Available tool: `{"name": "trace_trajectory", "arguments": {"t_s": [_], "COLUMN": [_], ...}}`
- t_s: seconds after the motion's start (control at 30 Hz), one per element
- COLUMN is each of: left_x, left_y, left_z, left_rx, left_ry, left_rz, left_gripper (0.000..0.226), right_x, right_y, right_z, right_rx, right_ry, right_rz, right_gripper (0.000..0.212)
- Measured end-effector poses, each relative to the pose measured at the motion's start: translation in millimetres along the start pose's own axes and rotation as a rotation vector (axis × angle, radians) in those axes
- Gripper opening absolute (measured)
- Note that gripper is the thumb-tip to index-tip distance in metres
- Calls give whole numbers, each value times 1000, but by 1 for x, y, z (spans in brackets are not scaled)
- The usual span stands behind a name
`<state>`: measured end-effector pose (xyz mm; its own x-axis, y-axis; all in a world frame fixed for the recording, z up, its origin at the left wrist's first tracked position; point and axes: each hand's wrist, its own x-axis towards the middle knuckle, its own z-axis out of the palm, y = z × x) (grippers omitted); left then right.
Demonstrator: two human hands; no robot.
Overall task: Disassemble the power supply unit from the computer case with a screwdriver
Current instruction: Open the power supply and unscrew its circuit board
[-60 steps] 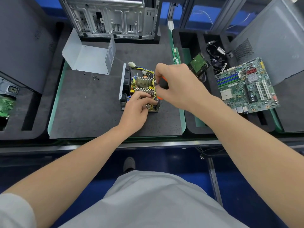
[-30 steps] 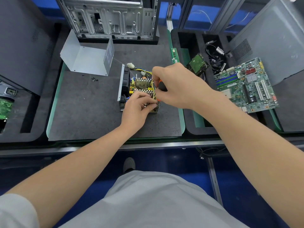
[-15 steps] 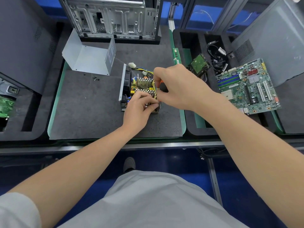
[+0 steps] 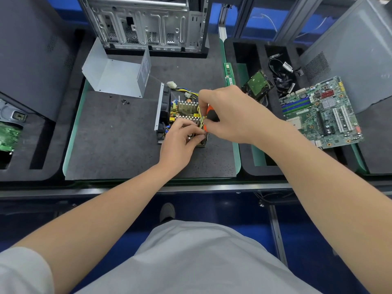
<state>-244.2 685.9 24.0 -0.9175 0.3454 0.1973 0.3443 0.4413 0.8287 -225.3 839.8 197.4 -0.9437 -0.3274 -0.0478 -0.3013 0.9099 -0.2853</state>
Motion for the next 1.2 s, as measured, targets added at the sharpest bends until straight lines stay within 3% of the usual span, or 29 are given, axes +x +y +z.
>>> {"name": "trace_trajectory", "arguments": {"t_s": [0.13, 0.4, 0.73, 1.2], "left_x": [0, -5, -19, -13], "left_y": [0, 0, -2, 9], "left_z": [-2, -10, -14, -11], "left_rx": [5, 39, 139, 24], "left_ry": [-15, -31, 16, 37], "left_rz": [17, 61, 107, 72], "left_gripper": [9, 30, 17, 35], "right_x": [2, 1, 1, 2], "right_y": [1, -1, -2, -3], "right_z": [-6, -10, -6, -4], "right_rx": [-8, -1, -17, -18], "right_ry": [-67, -24, -41, -34], "right_rz": [-24, 5, 23, 26], "right_gripper": [18, 18, 15, 16]}}
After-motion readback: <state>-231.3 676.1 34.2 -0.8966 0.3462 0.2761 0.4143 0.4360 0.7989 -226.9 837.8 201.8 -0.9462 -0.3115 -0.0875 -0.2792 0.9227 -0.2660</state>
